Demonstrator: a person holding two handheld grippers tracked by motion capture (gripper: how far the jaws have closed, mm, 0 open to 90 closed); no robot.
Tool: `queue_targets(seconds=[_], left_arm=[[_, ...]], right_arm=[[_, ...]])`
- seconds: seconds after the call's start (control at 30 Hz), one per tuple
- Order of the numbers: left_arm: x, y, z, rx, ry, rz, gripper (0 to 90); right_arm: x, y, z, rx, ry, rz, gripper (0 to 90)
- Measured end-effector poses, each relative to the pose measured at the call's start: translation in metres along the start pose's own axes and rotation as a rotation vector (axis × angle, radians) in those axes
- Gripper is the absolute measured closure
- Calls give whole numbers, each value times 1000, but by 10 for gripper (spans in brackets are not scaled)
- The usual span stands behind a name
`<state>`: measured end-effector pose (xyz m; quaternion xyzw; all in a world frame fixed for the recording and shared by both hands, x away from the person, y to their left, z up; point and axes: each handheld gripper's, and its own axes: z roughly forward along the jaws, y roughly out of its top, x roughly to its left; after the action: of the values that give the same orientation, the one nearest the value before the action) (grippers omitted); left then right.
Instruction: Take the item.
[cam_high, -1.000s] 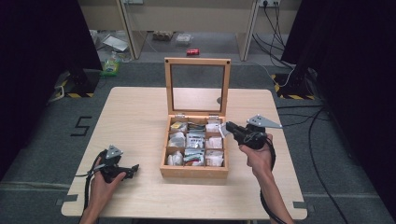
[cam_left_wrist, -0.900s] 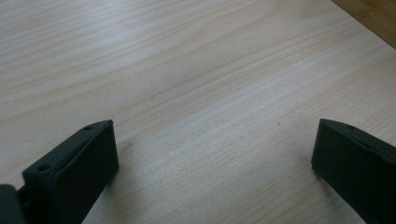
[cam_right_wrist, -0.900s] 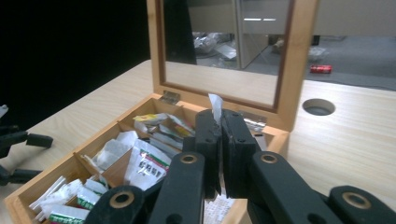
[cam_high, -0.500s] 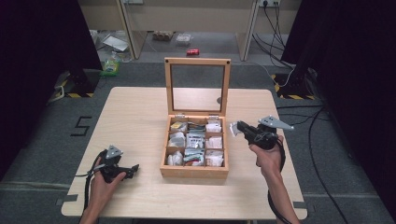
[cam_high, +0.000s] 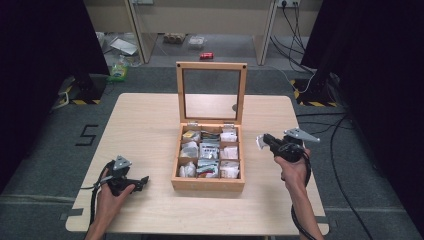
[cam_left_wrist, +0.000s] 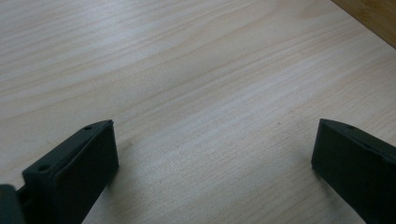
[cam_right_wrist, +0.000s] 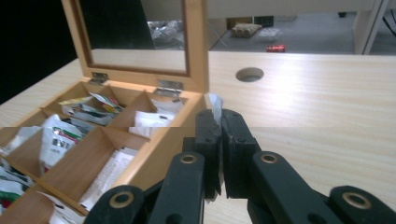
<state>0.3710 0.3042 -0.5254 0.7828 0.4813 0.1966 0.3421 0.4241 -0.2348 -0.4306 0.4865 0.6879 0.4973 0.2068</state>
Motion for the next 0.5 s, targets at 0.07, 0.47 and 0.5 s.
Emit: queue_targets(seconds=[0.07,0.47,0.5], left_arm=[[0,0,0,0,0,0,0],[0,0,0,0,0,0,0],[0,0,0,0,0,0,0]], right_arm=[[-3,-3,2,11,-8,4,865],[-6,-17,13,65,-21,4,865],[-6,-18,15,71,-21,3,865]])
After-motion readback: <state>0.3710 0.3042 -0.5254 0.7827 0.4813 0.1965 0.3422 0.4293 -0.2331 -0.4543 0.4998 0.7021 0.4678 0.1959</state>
